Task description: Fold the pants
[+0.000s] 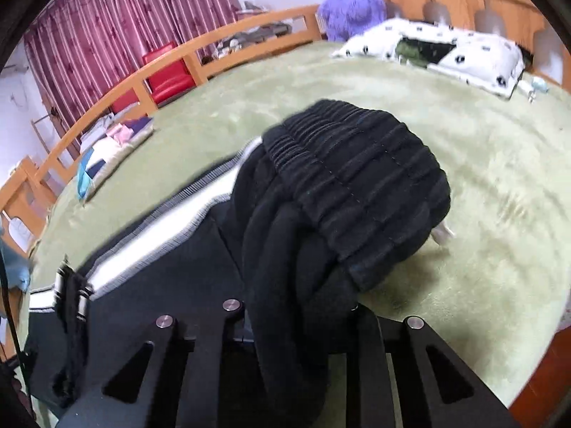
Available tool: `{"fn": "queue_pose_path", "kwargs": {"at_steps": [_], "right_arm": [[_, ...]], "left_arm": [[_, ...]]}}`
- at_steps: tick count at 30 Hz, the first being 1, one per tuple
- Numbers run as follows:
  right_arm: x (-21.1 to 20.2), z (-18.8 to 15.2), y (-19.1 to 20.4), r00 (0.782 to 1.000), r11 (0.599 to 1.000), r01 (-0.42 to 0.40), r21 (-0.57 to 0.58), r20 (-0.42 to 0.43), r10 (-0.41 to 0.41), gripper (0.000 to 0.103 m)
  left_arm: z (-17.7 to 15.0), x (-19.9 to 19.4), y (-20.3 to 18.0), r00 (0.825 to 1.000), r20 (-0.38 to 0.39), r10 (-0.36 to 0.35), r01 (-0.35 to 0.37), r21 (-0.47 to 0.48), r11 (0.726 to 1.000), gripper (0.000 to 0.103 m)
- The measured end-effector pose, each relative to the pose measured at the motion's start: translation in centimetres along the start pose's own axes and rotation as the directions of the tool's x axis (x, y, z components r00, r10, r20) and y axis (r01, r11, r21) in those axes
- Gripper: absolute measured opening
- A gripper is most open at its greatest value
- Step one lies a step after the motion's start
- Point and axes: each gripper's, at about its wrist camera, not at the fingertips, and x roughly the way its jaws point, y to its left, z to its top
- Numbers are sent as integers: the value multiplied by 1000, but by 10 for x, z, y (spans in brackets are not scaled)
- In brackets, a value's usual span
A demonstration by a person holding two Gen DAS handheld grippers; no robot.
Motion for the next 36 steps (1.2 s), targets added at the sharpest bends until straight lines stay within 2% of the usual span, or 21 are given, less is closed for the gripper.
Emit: {"fn": "queue_pose_path", "kwargs": {"at_steps": [2, 6, 9, 13, 17, 23, 25, 27, 32, 36], "right_arm": [[-17, 7, 12, 999, 1000, -18, -1, 27, 18, 19], [-53, 16, 53, 996, 998, -23, -55, 85, 27, 19], [-77, 17, 87, 992, 995, -44, -86, 118, 54, 19], [-98, 9, 134, 984, 988, -91, -123, 141, 108, 19], [-109, -7, 181, 974, 974, -166, -153, 130, 186, 19], [-108, -41, 222, 949, 943, -287, -169, 82, 304, 18], [-103, -54, 224, 947, 939, -300, -166, 64, 314, 18], [-94, -64, 216, 956, 947, -282, -156, 41, 292, 18], [-59, -94, 155, 968, 971, -236, -45, -97, 231, 20], [-38, -121, 137, 971, 981, -177, -79, -178, 161, 29]], "left_arm": [[0, -13, 8, 999, 27, -16, 16, -8, 1000, 10], [-4, -26, 28, 997, 28, -69, 70, -36, 997, 11], [-12, -38, 47, 997, 39, -71, 73, -43, 996, 11], [-17, -58, 86, 996, 60, -61, 67, -98, 993, 10], [-16, -83, 133, 997, 79, -6, 18, -144, 989, 10], [-15, -119, 183, 988, 91, 125, -108, -169, 980, 10], [-19, -118, 189, 987, 80, 137, -122, -172, 978, 11], [-28, -111, 191, 989, 59, 139, -126, -174, 977, 11], [-47, -97, 195, 978, 25, 207, -199, -189, 962, 17], [-57, -107, 210, 955, 0, 296, -290, -212, 933, 22]]}}
